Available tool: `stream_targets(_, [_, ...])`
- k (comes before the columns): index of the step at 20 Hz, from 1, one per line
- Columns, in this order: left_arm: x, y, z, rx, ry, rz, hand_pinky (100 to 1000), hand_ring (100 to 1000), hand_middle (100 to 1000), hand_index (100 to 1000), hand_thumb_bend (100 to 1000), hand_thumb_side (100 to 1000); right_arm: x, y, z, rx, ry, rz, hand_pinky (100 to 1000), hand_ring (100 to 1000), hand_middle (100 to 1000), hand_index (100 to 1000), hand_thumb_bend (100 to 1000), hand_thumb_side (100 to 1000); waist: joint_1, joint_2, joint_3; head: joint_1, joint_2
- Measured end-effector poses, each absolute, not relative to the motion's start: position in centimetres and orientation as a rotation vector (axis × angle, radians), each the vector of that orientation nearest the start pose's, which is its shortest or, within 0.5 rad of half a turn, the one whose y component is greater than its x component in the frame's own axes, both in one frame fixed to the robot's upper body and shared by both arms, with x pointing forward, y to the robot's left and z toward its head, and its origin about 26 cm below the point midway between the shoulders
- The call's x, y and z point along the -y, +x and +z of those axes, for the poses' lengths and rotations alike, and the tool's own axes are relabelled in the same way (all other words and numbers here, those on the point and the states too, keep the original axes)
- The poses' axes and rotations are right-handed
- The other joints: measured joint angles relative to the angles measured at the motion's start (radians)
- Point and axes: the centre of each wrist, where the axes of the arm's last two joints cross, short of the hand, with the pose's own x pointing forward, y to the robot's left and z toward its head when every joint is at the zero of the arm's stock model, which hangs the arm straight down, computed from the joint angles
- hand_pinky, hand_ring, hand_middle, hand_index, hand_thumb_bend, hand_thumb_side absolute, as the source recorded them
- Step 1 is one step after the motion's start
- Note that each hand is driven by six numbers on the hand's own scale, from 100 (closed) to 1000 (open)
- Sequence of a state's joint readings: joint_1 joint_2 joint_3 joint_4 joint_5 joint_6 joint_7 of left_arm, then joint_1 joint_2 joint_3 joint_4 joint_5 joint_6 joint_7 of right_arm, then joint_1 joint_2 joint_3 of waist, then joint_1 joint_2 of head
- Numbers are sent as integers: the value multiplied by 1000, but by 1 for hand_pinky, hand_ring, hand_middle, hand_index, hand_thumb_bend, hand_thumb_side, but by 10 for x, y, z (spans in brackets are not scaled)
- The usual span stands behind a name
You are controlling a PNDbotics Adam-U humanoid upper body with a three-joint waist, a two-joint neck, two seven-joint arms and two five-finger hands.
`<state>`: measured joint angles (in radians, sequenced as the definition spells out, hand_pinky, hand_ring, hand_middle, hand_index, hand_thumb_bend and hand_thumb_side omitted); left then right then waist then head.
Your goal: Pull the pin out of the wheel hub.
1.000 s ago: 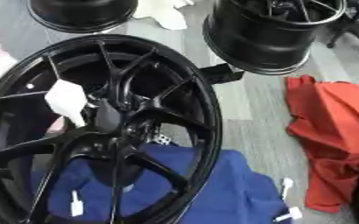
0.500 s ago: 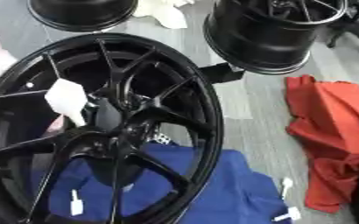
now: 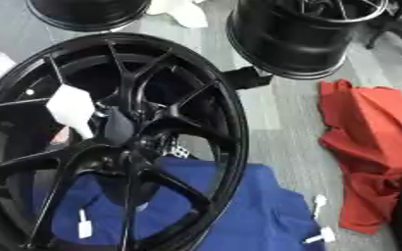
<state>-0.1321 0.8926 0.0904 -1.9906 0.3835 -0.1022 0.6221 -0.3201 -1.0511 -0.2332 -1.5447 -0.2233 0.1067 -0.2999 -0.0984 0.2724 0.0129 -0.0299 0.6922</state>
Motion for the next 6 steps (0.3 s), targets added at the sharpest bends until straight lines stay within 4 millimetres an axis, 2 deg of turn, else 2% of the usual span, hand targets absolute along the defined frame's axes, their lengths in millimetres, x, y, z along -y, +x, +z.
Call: stream_targets(6, [-361,273,242,2293,584,59,744,609,602,779,100,627,473,304,297,1907,-1048,129,549,499,591,686,100,343,0,0,0,0,1])
